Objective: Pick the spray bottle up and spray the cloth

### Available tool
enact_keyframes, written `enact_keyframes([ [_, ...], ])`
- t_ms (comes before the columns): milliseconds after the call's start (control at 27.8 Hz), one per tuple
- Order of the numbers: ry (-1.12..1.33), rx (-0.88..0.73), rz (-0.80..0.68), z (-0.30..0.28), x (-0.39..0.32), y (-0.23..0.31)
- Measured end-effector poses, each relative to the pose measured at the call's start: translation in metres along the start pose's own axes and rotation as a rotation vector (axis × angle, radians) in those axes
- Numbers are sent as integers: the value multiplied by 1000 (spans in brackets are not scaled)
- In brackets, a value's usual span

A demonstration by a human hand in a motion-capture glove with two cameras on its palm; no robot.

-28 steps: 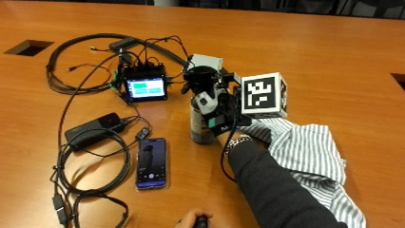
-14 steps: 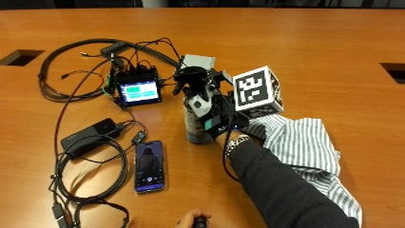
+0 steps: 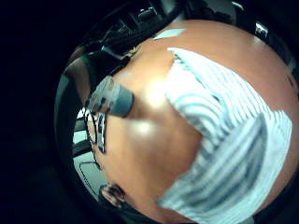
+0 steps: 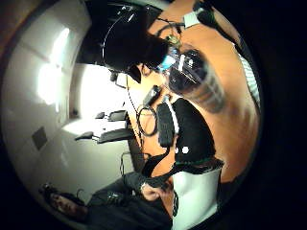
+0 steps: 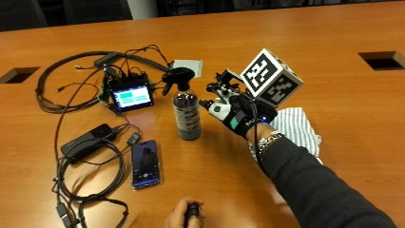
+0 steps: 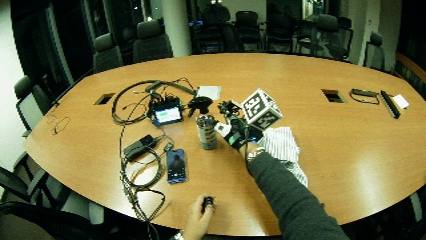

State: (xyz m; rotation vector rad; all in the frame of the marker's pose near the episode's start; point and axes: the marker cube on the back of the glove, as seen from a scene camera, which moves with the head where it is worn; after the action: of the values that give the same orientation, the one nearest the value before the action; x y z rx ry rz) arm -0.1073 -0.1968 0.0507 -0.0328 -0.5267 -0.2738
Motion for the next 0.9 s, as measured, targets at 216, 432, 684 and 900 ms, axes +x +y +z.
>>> enact_keyframes([
  [216,221,-213,-84,-12,-14,34],
  [432,342,-271,-159,-28,-29,86],
  [684,472,-304,-241,-48,-60,152],
  [900,495,-238,-155,-55,-51,186],
])
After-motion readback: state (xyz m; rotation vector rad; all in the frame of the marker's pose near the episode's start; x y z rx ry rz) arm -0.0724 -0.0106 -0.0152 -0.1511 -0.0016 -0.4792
